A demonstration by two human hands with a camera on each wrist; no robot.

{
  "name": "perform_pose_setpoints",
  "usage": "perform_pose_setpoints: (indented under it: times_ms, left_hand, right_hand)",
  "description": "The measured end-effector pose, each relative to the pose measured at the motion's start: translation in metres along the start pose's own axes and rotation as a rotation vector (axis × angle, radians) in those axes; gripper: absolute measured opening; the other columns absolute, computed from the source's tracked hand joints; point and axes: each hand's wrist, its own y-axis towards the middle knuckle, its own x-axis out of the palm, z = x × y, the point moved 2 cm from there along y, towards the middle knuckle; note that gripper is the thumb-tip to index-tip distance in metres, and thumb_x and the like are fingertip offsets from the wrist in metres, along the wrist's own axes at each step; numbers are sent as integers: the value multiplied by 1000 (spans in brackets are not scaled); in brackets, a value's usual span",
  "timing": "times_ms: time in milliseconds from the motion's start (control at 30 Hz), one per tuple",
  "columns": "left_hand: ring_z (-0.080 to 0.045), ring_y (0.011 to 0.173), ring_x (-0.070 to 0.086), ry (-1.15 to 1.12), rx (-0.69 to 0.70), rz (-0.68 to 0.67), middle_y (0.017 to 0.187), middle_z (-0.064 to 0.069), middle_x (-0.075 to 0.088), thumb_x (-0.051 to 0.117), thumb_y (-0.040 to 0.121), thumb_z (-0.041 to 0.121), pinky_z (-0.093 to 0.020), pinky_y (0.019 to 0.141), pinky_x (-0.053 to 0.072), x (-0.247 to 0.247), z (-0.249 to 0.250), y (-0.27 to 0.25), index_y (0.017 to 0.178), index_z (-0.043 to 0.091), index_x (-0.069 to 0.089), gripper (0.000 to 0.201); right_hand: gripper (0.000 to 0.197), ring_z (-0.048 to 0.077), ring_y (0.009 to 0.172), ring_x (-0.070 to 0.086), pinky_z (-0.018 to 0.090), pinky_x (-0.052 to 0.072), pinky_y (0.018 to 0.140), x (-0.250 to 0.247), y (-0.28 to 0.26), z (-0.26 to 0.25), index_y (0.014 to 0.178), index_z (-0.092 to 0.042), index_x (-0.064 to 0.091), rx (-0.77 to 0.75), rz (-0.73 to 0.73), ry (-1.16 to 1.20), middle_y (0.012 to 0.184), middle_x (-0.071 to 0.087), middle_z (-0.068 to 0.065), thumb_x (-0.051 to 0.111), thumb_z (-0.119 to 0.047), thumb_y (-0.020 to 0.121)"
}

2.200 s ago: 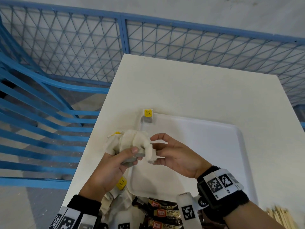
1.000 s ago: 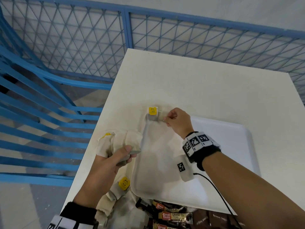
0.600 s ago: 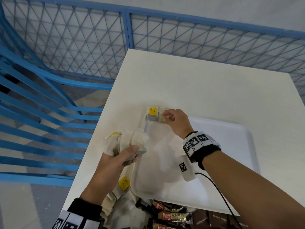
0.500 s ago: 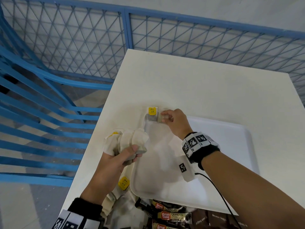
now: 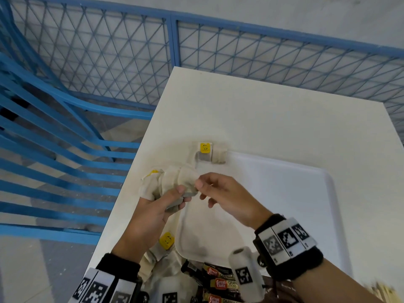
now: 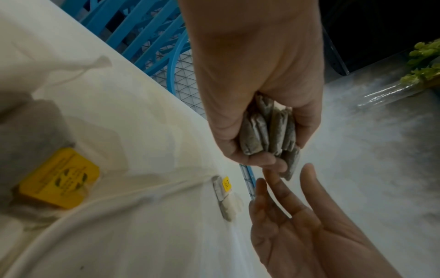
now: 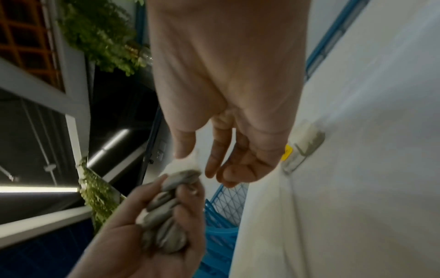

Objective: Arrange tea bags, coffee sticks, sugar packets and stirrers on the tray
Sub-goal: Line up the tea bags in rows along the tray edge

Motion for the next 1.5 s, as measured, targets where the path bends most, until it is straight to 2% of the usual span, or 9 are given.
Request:
perform_pose_setpoints:
  times_ms: [300,467,567,800,933,1100,1233,1333,1500]
  left_hand:
    - [-17,72,67,77,-78,87,75,-4,67,65,80,15,-21,64,54,-5,-1,7,102,-1,62,28]
    - [-14,72,68,22,-168,112,86,-5,70,62,83,16,-19,61,53,-11,-2,8,95,6,67,16]
    - [-14,70,68,15,-184,111,89,-6,70,61,85,14,-19,61,52,-12,-3,8,89,10,68,10]
    - [-14,72,69,11,-178,86,92,-5,70,61,82,18,-18,59,52,-14,-1,6,115,-2,57,39]
    - [-15,72,68,3,-181,69,92,-6,69,63,77,22,-19,62,53,-15,3,4,117,-4,56,49]
    - [-15,70,68,-67,-220,48,86,-7,68,61,72,22,-20,59,54,-12,2,3,119,-7,55,55]
    - [-19,67,68,-195,-253,33,92,-12,67,53,80,15,-21,58,55,-7,4,3,118,-4,54,42]
    - [-20,66,68,-217,-274,27,92,-13,66,42,91,11,-22,57,55,-3,5,3,115,-2,55,30]
    - [-20,68,70,-108,-230,28,79,-11,70,51,90,12,-23,63,57,3,6,4,104,0,61,21]
  right_hand:
    - [9,14,65,60,19,52,61,-11,17,22,81,-1,58,50,231,236,71,62,8,65,-5,83]
    - [9,11,61,52,14,46,53,-32,45,37,77,-7,60,93,386,70,68,58,3,68,-4,82]
    - [15,10,60,53,19,43,52,-39,63,38,77,-13,59,102,421,-55,69,60,0,74,-7,76]
    - [45,23,64,53,39,52,69,-35,86,37,70,-20,36,62,558,-185,68,52,4,79,-6,68]
    - [43,18,51,52,34,53,61,-34,89,42,74,-16,35,48,571,-140,60,50,1,75,1,72]
    - [40,21,59,53,30,50,61,-34,92,46,79,-17,37,45,584,-185,64,53,1,76,-6,73]
    - [33,7,62,44,10,38,56,-30,79,35,91,-11,42,-48,666,-301,69,48,-4,72,-18,79]
    - [21,3,64,47,10,37,60,-16,58,22,85,-13,48,-127,617,-320,73,52,-6,62,-28,88]
    - [33,5,60,49,19,41,64,12,25,14,88,-13,63,-19,280,-116,72,57,-9,55,-45,88]
